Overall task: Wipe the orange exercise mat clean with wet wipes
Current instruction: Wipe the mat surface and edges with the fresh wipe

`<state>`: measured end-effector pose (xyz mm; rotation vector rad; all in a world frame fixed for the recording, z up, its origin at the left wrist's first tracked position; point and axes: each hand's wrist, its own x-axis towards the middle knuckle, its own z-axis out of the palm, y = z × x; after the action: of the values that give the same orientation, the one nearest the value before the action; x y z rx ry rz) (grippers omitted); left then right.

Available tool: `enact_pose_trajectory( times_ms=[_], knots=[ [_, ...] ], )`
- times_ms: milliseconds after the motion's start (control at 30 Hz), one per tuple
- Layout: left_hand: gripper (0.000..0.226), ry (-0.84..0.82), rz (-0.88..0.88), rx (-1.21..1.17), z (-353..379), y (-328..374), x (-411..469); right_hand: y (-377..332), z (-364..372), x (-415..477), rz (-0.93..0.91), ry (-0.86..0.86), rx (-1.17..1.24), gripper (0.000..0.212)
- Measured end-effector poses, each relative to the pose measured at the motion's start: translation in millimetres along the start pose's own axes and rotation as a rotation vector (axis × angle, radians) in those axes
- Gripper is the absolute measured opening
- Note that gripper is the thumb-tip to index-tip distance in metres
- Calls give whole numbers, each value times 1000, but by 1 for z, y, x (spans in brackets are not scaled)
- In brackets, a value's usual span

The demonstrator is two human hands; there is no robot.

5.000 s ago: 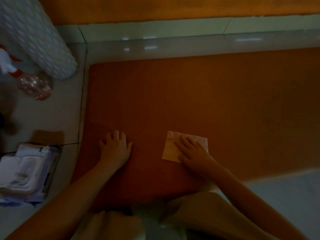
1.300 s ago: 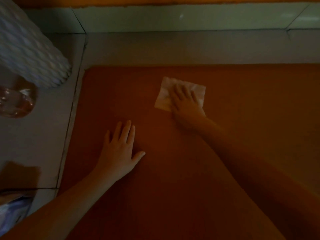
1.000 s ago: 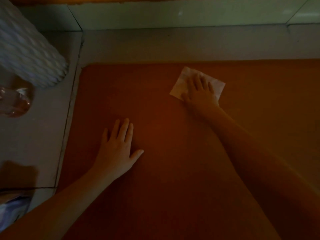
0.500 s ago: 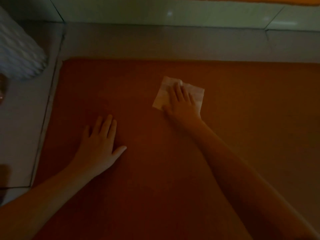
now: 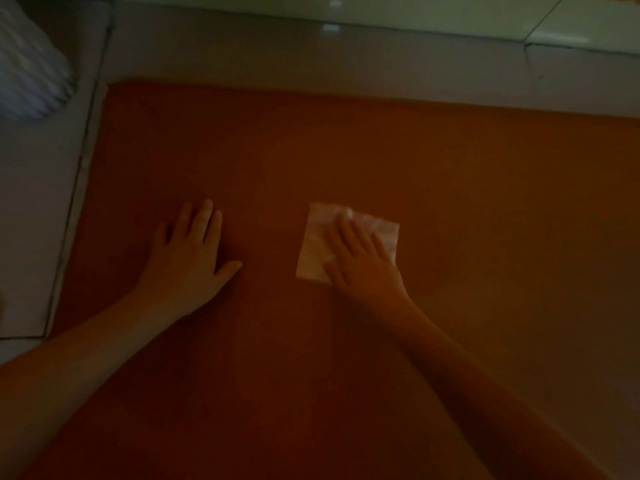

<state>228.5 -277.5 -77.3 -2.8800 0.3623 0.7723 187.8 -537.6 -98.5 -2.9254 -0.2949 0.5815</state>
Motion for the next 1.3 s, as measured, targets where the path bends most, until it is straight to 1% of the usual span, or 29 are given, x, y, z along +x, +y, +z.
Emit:
enact_pose_trajectory(
  times_ms=[100,167,233,333,400,467,533,600,667,733,767,833,900,933,1000,1067,1133,1200,1300],
  knots=[
    [82,-24,-20,-17,-2,3,-1,4,-6,38,181,117,54,59],
    [78,-41,-30,-34,-3,10,-4,-3,-5,47,240,138,124,58],
    [76,-45,-28,-8,-1,17,-11,-20,0,34,176,94,136,58],
    [77,-38,-9,8,3,21,-23,-44,12,-18,24,22,131,60],
    [77,-45,3,-3,3,26,-32,-42,15,-58,-1,-63,120,63],
    [78,-58,25,17,4,29,-39,-33,14,-80,36,-99,99,65],
    [78,-91,48,26,5,32,-45,-21,10,-79,100,-44,55,63],
    [78,-120,58,20,6,34,-51,-8,7,-61,160,26,41,57],
    [77,-146,63,0,7,35,-56,-1,7,-44,221,65,92,54],
    [76,-181,73,-21,9,38,-64,-5,11,-41,230,59,184,55],
    [76,-194,84,-23,10,40,-69,-13,14,-47,193,21,208,57],
    [75,-201,102,-19,11,43,-81,-34,22,-75,50,-46,213,59],
    [74,-204,120,-22,14,45,-91,-44,26,-113,-63,-119,233,56],
    [73,-203,126,-25,16,44,-97,-42,27,-129,-78,-169,242,54],
    [69,-195,138,-39,22,43,-108,-27,26,-147,-52,-250,216,56],
    [65,-193,134,-61,28,41,-117,-13,25,-148,8,-223,137,57],
    [63,-180,113,-77,32,42,-124,-8,22,-136,77,-121,96,55],
    [62,-166,102,-83,33,43,-128,-14,22,-121,105,-53,159,52],
    [61,-170,94,-90,37,45,-138,-33,27,-128,36,-83,287,51]
  ],
)
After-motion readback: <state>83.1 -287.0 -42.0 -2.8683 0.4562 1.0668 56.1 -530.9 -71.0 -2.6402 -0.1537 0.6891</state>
